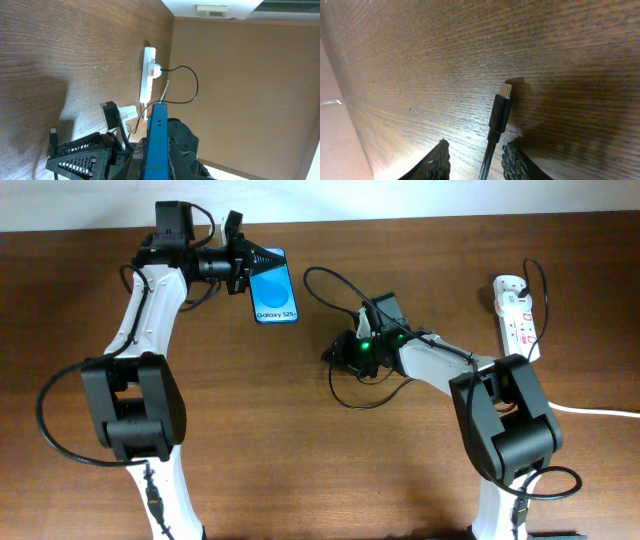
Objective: Plug charger to phone and switch on socket
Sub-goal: 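Grasp the USB-C end of the black cable with the right gripper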
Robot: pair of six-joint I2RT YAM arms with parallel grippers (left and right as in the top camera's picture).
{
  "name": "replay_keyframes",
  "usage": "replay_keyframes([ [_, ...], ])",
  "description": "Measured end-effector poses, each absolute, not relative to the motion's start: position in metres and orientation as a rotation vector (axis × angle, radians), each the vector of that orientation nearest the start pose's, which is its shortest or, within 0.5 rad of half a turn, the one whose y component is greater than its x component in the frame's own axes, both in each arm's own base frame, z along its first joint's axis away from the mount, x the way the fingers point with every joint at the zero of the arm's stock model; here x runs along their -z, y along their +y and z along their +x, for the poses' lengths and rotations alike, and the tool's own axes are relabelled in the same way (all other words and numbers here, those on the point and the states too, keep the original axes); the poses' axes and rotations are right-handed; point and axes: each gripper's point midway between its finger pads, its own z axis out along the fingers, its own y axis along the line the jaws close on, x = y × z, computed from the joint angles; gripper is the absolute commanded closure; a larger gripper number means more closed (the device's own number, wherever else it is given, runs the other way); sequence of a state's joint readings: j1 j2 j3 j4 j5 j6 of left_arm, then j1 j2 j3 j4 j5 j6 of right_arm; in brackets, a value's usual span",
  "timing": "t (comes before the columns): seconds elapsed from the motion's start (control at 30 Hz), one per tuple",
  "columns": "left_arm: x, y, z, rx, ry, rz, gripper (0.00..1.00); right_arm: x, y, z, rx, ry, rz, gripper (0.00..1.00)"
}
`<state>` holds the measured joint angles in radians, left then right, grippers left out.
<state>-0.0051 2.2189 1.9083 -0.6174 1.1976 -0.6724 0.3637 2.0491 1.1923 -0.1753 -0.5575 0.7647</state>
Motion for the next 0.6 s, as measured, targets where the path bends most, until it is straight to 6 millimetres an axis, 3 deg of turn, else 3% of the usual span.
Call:
replay_keyframes([
  [0.2,-0.197,-0.163,0.512,1.781,2.406,-0.269,1.00,-0.009,0.250,0.404,-1.088,2.748,0.364,0.70],
  [0.23,-0.197,-0.163,0.512,1.781,2.406,-0.269,1.00,-0.010,0.250,0.404,-1.090,2.748,0.364,0.73],
  [0.27,-0.197,-0.163,0.512,1.781,2.406,-0.269,1.00,-0.010,0.250,0.404,-1.090,2.748,0.364,0.91],
  [0.3,-0.197,-0.163,0.512,1.781,2.406,-0.269,1.00,-0.009,0.250,0.404,-1.088,2.751,0.368,0.96],
  [0.47,-0.199,-0.164,0.510,1.812,2.408,-0.288,1.00,-0.008,0.253,0.400,-1.149,2.758,0.314,0.96],
  [0.5,-0.201,-0.164,0.509,1.828,2.405,-0.285,1.00,-0.015,0.252,0.402,-1.200,2.734,0.257,0.96],
  [0.6,-0.204,-0.166,0.508,1.860,2.395,-0.271,1.00,-0.101,0.227,0.415,-1.414,2.485,-0.015,0.96],
])
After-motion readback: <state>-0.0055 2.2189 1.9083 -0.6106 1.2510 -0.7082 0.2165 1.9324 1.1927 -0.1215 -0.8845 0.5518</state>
